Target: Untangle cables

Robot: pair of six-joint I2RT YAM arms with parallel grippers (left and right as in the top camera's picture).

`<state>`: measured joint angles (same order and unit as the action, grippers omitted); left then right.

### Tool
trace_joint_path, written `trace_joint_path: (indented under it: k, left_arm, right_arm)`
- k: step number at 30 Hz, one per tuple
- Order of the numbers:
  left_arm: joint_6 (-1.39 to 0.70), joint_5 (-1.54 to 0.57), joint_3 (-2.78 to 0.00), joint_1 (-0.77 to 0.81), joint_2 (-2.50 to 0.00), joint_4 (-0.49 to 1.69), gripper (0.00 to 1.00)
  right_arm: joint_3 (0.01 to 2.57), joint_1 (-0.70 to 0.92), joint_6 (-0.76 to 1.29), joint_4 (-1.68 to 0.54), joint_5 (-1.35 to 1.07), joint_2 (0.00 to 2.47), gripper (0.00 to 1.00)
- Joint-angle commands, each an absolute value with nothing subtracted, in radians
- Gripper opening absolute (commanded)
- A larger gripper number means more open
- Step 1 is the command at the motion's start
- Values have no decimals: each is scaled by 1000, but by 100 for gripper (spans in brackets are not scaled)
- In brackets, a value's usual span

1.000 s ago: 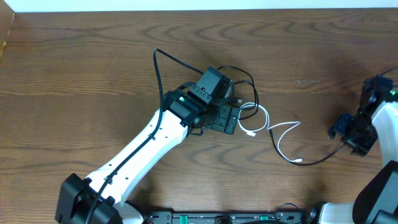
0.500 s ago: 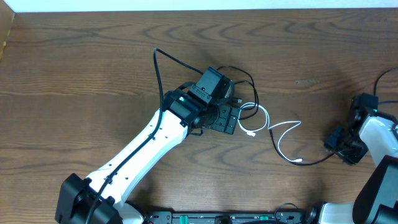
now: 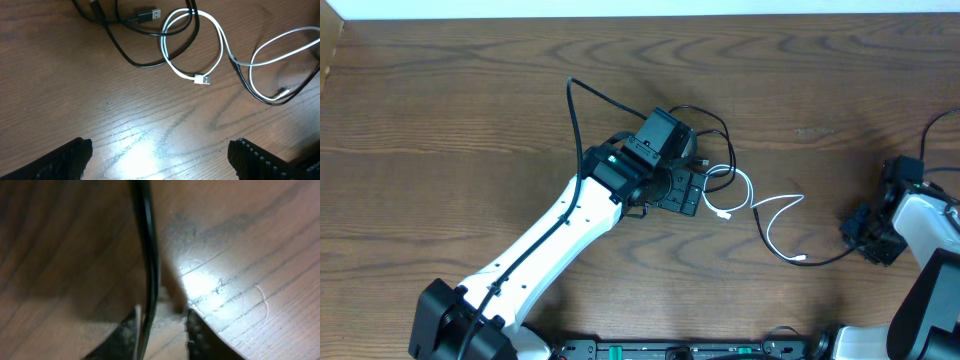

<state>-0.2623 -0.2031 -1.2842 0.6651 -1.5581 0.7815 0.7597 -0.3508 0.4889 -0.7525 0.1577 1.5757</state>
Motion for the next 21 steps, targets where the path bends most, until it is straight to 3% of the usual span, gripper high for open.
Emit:
trace_joint_path:
  k: [1,3,10,16,21]
  left_arm:
    - [-267,-193,-1280,666,-1566,785,92]
    - [-266,-193,-1280,666,-1566,785,92]
    - [-266,-193,-1280,666,-1566,785,92]
    - [-267,-193,-1280,666,-1566,785,92]
    - [-267,-193,-1280,666,-1566,785,92]
  right_arm:
    - [743,-346,504,-744,169,1576,15]
    - [744,-346,504,-743,154,1576,1]
    - [885,-347,498,-853,120,1566,1]
    - [1271,-356,310,-1118,-6,1562,1]
    - [1552,-356,245,-1333,78,1562,1]
